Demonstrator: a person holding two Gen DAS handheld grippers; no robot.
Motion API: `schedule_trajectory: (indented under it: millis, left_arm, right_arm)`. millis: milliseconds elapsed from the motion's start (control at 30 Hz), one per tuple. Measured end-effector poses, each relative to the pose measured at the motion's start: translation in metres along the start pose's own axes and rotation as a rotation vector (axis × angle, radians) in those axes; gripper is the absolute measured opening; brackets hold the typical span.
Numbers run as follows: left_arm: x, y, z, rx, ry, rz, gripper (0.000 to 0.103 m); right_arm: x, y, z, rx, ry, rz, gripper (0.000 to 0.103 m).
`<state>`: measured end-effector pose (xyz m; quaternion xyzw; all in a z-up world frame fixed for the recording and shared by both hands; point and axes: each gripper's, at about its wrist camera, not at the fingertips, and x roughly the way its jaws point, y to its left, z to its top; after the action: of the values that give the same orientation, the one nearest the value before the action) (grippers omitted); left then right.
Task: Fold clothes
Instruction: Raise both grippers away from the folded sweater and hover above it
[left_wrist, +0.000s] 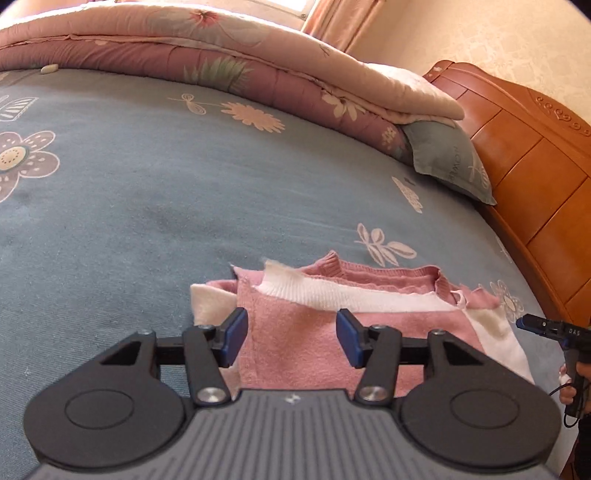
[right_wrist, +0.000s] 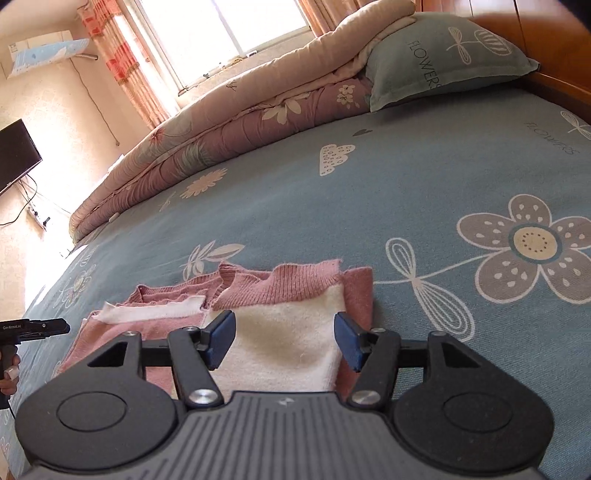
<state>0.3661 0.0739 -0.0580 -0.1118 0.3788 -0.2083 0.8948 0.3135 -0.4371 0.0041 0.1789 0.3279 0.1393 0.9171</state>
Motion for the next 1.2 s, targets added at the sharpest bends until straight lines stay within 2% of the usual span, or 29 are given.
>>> schedule_trajectory:
  millis: [67, 133, 200, 300, 333, 367, 433, 500, 567, 667, 767, 833, 933, 1033, 1133, 1167, 1200]
  left_arm:
    - [0.006, -0.013, 0.003, 0.058, -0.001, -0.037, 0.061]
    - [0.016, -0.028, 0.002, 0.122, 0.005, -0.056, 0.063]
    - [0.036, -0.037, -0.005, 0.171, 0.026, -0.036, 0.064]
    - [0.062, -0.024, -0.012, 0.131, 0.070, 0.029, 0.063]
    - [0.060, -0.023, -0.012, 0.119, 0.070, 0.035, 0.064]
    - [0.054, -0.024, -0.011, 0.108, 0.065, 0.034, 0.064]
    - [0.042, -0.025, -0.010, 0.087, 0.054, 0.034, 0.063]
    - [0.022, -0.036, -0.016, 0.129, 0.029, 0.015, 0.063]
    - [0.003, -0.048, -0.029, 0.181, 0.021, -0.003, 0.065]
    - [-0.019, -0.056, -0.061, 0.225, 0.029, 0.006, 0.068]
    - [-0.034, -0.043, -0.097, 0.190, 0.042, 0.030, 0.068]
    - [-0.048, -0.039, -0.106, 0.154, 0.045, 0.024, 0.068]
    - [-0.064, -0.043, -0.100, 0.096, 0.074, 0.009, 0.070]
    - [-0.068, -0.060, -0.102, 0.166, 0.059, -0.001, 0.074]
    - [-0.057, -0.067, -0.112, 0.178, 0.106, 0.046, 0.074]
    - [-0.053, -0.064, -0.117, 0.164, 0.141, 0.071, 0.074]
    - [-0.056, -0.062, -0.122, 0.165, 0.139, 0.076, 0.074]
  right_arm:
    - [0.010, 0.014, 0.003, -0.061, 0.005, -0.013, 0.077]
    - [0.030, 0.025, 0.004, -0.141, 0.040, -0.083, 0.087]
    - [0.053, 0.024, 0.001, -0.188, 0.082, -0.130, 0.088]
    - [0.071, 0.011, -0.005, -0.205, 0.106, -0.203, 0.093]
    - [0.073, 0.006, -0.003, -0.176, 0.131, -0.215, 0.093]
    - [0.071, 0.004, -0.002, -0.155, 0.138, -0.221, 0.093]
    - [0.052, 0.009, -0.001, -0.150, 0.095, -0.213, 0.093]
    - [0.029, 0.023, -0.004, -0.176, 0.048, -0.203, 0.093]
    - [0.008, 0.042, -0.012, -0.206, 0.022, -0.156, 0.094]
    - [-0.014, 0.062, -0.039, -0.225, 0.040, -0.067, 0.097]
    - [-0.025, 0.060, -0.083, -0.203, 0.125, -0.098, 0.097]
    - [-0.040, 0.057, -0.110, -0.207, 0.117, -0.105, 0.097]
    - [-0.058, 0.066, -0.113, -0.164, 0.130, -0.156, 0.101]
    - [-0.070, 0.089, -0.115, -0.202, 0.071, -0.110, 0.103]
    - [-0.061, 0.112, -0.119, -0.294, 0.070, -0.141, 0.103]
    - [-0.058, 0.111, -0.122, -0.297, 0.084, -0.161, 0.103]
    - [-0.058, 0.106, -0.125, -0.288, 0.098, -0.185, 0.103]
